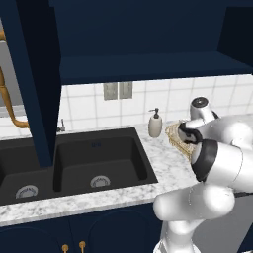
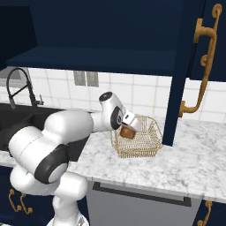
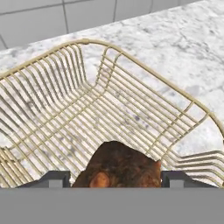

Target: Open the cabinet, pick up the bread from the cabinet and place it in the basket. Then move the basket to the dining counter.

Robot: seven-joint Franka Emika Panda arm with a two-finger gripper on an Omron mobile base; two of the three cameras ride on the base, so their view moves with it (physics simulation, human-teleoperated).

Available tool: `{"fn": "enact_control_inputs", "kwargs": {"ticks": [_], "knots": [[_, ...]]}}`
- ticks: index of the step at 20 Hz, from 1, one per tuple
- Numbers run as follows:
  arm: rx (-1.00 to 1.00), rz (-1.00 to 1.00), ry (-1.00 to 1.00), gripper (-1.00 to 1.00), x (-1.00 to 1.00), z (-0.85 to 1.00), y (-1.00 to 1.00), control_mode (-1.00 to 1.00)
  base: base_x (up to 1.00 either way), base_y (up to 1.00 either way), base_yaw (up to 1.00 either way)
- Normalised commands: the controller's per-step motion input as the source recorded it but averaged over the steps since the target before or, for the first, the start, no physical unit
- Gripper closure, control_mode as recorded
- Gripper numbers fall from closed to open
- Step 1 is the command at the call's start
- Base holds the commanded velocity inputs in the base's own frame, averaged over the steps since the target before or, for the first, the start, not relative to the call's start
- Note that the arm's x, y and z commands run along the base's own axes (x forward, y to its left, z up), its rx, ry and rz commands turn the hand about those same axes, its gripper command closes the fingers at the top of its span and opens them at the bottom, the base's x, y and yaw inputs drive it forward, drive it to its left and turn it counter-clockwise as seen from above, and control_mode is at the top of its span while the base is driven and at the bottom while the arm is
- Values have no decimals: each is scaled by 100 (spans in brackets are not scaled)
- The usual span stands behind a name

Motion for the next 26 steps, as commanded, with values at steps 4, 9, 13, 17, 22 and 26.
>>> {"fn": "enact_control_inputs", "kwargs": {"ticks": [4, 9, 13, 17, 22, 26], "knots": [[1, 0, 4, 100, 53, -59, -27, -100, 0, 0, 0], [4, 1, 1, 100, 35, -44, -34, -100, 0, 0, 0], [2, 1, 1, 100, 26, -47, -11, -100, 0, 0, 0], [0, 0, 8, -100, 0, -28, 0, -100, 0, 0, 0], [0, 0, 1, -100, 0, -4, 0, -100, 0, 0, 0], [0, 0, -3, -100, -19, 1, 3, -100, 0, 0, 0]]}}
